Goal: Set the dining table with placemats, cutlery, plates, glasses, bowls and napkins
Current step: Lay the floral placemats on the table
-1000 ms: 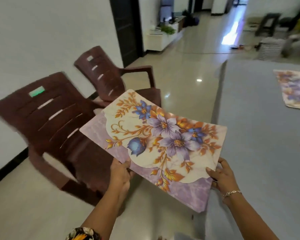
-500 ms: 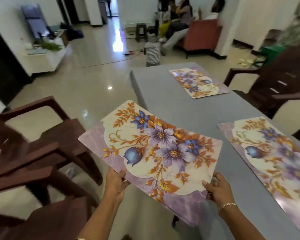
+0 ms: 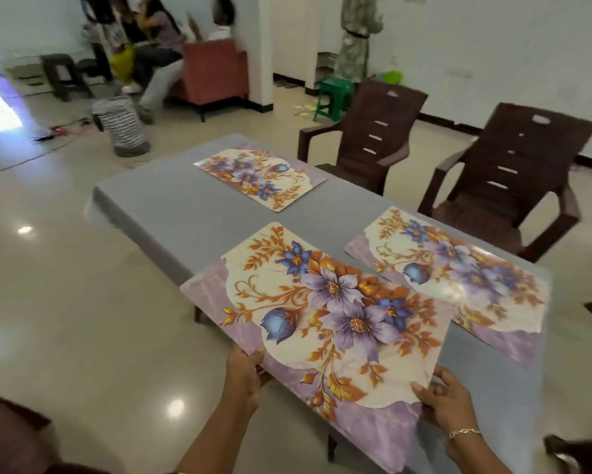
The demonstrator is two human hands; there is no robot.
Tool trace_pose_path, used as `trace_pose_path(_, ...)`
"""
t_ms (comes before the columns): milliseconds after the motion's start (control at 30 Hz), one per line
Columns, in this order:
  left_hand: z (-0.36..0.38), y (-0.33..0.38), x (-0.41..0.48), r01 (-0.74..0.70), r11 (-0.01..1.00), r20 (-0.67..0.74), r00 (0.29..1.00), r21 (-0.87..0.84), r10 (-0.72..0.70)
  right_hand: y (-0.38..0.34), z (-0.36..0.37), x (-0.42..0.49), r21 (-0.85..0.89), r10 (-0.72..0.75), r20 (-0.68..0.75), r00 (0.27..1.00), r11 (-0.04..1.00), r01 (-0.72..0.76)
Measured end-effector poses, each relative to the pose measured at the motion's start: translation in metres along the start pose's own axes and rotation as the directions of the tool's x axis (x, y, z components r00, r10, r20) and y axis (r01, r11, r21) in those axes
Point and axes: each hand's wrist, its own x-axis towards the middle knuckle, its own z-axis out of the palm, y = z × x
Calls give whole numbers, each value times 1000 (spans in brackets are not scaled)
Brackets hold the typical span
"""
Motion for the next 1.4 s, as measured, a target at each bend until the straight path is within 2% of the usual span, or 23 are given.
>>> trace_pose_path(133,15,2,19,63,998,4,998,20,-63,4,1,9,-2,-3,-85,996,1000,3)
trace_pose_path(333,24,2,33,133,990,-43,991,51,-130,14,4,33,-120,-22,-152,988,993,4)
trace_pose_path(567,29,6,40,173,951,-40,985,255,-168,20,1,44,-169,-3,-216,976,985,-34)
trace_pose_path(833,26,23,51,288,700,-11,928,653,-372,13,3,45,-303,-105,-282,954,953,15)
trace_pose_path(900,26,25,57,304,647,-25,915,699,-403,12,5,45,-335,-137,-312,940,942,26)
trace_pose_path(1067,29,28,68,370,591,-69,881,717,-468,13,12,43,-413,-179,-383,906,911,6)
trace_pose_path(1167,32,29,71,394,614,-50,865,684,-500,11,15,40,-407,-192,-391,900,913,18)
trace_pose_path(1267,33,30,71,403,649,-31,863,646,-504,12,18,40,-357,-166,-326,931,933,42)
trace_pose_path(1400,30,31,70,403,672,-26,868,622,-497,9,25,39,2,-73,-272,959,997,77)
